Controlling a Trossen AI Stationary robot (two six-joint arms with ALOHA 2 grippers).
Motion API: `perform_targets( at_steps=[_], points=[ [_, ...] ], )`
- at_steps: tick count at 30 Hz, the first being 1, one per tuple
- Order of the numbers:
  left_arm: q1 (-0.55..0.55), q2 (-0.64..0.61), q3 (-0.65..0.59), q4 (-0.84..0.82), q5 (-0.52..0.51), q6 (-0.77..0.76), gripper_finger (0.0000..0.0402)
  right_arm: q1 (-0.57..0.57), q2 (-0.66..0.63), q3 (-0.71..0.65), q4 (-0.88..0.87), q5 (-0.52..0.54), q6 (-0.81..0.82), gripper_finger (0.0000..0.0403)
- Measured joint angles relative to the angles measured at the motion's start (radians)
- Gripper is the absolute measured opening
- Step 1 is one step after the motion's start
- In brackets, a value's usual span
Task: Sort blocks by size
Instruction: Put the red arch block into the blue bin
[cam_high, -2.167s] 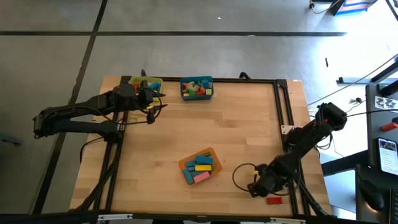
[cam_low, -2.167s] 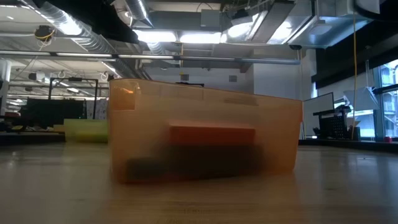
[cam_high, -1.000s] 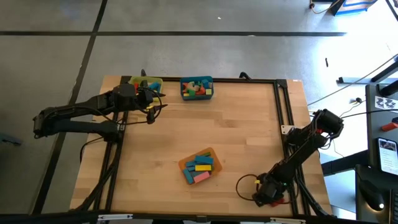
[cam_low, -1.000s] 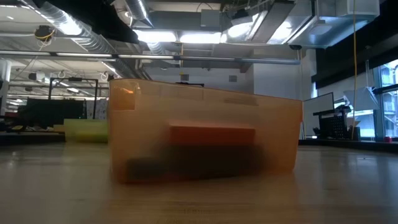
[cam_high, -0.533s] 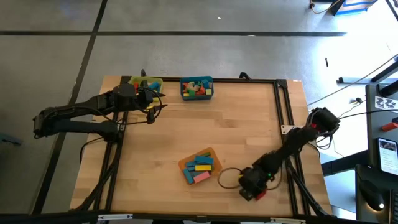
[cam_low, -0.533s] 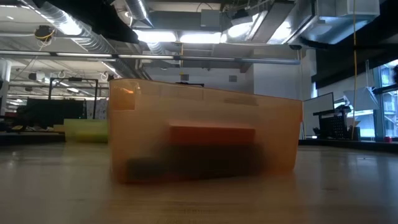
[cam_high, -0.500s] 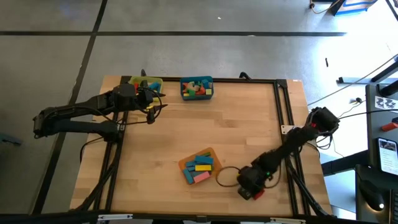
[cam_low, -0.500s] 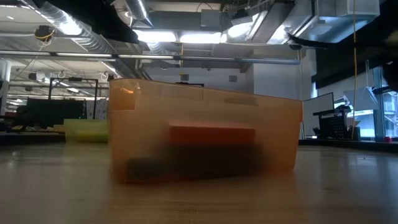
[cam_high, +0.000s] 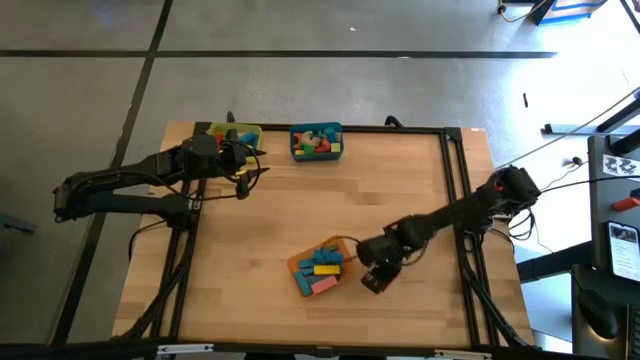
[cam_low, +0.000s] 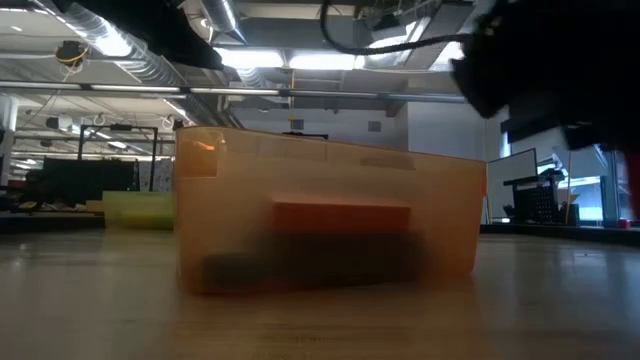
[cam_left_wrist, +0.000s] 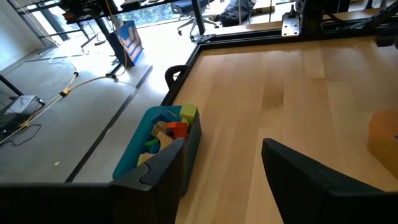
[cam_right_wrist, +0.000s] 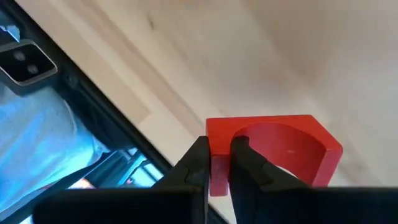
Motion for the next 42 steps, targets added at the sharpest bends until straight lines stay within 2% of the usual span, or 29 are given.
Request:
perform_targets(
  at_steps=[7,11,16,21,24,35,42],
  points=[
    [0.000,0.000,0.000,0.000,0.000,0.004,0.0196,-0.142,0.000,0.140,-0.224,0.081,-0.265,0.0037],
    [0.000,0.000,0.000,0.002,0.000,0.004,0.0196,-0.216,-0.001,0.234,-0.312,0.201,-0.430,0.0040],
    [0.000,0.000,0.000,0.008,0.000,0.004,0.0196,-0.307,-0.001,0.303,-0.299,0.382,-0.649,0.0039],
    [0.000,0.000,0.000,0.008,0.000,-0.003,0.0196,-0.412,-0.001,0.306,-0.164,0.507,-0.844,0.0039],
    [0.000,0.000,0.000,0.012,0.000,-0.002,0.0196,-0.472,0.014,0.306,-0.064,0.547,-0.947,0.0038],
    [0.000,0.000,0.000,0.033,0.000,-0.001,0.0196,-0.652,0.182,0.306,0.416,0.534,-1.349,0.0045],
    [0.000,0.000,0.000,0.038,0.000,0.000,0.0196,-0.726,0.301,0.306,0.705,0.489,-1.391,0.0047]
  ],
)
